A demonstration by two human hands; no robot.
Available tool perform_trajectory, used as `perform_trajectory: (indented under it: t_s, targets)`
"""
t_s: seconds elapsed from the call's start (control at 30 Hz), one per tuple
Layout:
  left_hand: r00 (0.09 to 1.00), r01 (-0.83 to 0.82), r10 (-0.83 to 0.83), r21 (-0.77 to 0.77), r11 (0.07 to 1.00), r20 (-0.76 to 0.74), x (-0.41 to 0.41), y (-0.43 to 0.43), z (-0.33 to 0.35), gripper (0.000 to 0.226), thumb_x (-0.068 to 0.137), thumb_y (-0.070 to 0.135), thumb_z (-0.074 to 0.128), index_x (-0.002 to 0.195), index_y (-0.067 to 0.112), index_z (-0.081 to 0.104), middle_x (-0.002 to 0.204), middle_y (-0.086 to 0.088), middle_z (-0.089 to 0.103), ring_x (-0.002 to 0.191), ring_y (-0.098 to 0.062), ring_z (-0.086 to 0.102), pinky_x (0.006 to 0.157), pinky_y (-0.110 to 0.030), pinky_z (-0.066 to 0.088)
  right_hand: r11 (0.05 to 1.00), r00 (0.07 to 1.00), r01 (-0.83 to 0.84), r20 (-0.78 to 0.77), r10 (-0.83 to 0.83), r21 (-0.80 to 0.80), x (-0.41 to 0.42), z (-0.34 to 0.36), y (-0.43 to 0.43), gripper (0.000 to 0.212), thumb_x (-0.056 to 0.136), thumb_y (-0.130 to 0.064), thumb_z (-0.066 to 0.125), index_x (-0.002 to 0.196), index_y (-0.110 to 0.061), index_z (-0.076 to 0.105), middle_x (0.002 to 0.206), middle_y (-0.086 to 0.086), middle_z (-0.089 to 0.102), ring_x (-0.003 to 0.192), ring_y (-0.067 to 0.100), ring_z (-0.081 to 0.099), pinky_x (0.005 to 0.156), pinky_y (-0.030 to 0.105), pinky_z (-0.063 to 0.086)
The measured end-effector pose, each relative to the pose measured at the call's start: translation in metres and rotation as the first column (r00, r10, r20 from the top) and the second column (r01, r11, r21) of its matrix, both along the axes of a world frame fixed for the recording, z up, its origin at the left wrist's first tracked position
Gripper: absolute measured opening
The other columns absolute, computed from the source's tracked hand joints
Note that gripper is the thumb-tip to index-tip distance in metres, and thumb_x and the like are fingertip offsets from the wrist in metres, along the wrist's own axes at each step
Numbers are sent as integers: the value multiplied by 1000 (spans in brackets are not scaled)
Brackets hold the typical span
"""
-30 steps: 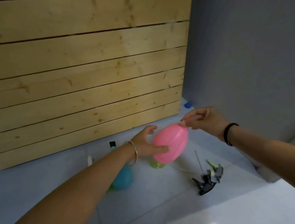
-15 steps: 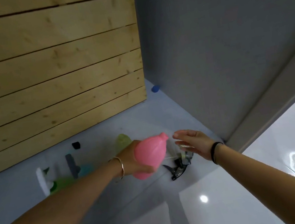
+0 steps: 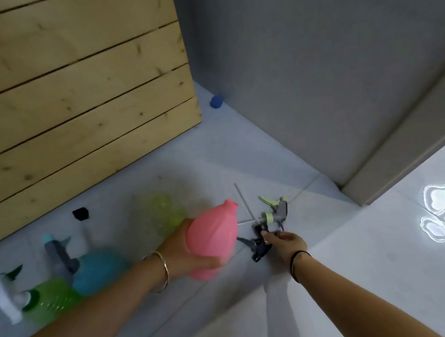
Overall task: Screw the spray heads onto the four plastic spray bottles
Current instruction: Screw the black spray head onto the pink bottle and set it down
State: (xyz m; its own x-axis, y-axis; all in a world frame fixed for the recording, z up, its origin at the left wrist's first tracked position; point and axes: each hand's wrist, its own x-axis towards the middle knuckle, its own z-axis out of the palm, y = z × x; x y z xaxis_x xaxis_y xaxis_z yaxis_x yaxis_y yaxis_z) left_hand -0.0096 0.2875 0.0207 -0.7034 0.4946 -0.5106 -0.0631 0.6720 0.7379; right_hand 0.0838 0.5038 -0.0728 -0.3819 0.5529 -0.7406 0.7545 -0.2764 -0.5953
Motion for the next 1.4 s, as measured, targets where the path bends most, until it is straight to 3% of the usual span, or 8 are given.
perform_trajectory:
  t_s: [0.1,0.2,0.43,0.57,0.7,0.97,1.23,1.4]
  targets:
    - [999,-11,10,35,999,31,-1,4,-4,98,29,53,82,115,33,38,108,19,51,95,-1,54,68,-12,42,988,989,-70,136,50,140,-10,-4,-6,66,62,-54,78,116,-18,65,127,13,53,118,29,53,101,32,41]
    - [999,-28,27,29,999,21,-4,3,-8,98,34,47,84,119,29,39,110,13,52,99,-9,54,69,-14,42,962,970,-145,223,93,230,-16,-5,-15,57,62,-56,76,109,-24,69,123,11,48,112,28,54,96,31,44]
    - [999,-45,44,14,999,28,-7,-4,-8,105,28,55,77,121,27,39,117,6,52,103,-14,54,79,-22,42,913,938,-273,296,182,303,-18,-9,-20,49,66,-57,71,94,-17,74,116,10,53,103,29,58,92,39,50]
    - [996,-81,80,21,996,33,-7,-10,-9,111,28,56,78,126,24,39,118,6,53,104,-14,55,77,-21,44,948,966,-226,181,187,226,-17,-14,-24,40,68,-39,74,82,-2,69,108,17,60,80,27,59,76,33,52]
    - [996,-88,87,28,996,32,-7,-13,-6,104,28,57,78,120,30,38,117,7,52,103,-13,54,70,-15,43,912,959,-281,128,254,299,-9,-11,-29,17,73,-26,69,72,-11,61,77,9,62,67,24,56,58,30,42]
    - [996,-83,82,28,996,23,-2,-14,-3,105,28,57,78,121,30,37,116,9,51,102,-12,53,72,-16,42,768,864,-484,91,494,419,15,-19,-35,49,73,-35,75,118,-20,63,120,2,54,114,23,52,95,30,45]
    - [997,-64,63,27,998,49,6,-18,-15,106,41,44,86,131,27,34,122,8,49,107,-12,50,78,-18,40,928,949,-194,-179,260,319,31,-25,-42,29,70,-10,79,90,-17,58,95,2,62,95,23,61,79,23,46]
    - [998,-54,55,-6,998,42,4,-21,-13,103,47,40,89,132,26,33,120,9,48,107,-13,50,81,-20,40,959,947,-234,-186,263,162,27,-18,-31,29,72,-11,78,95,-12,61,90,2,66,84,19,61,76,22,48]
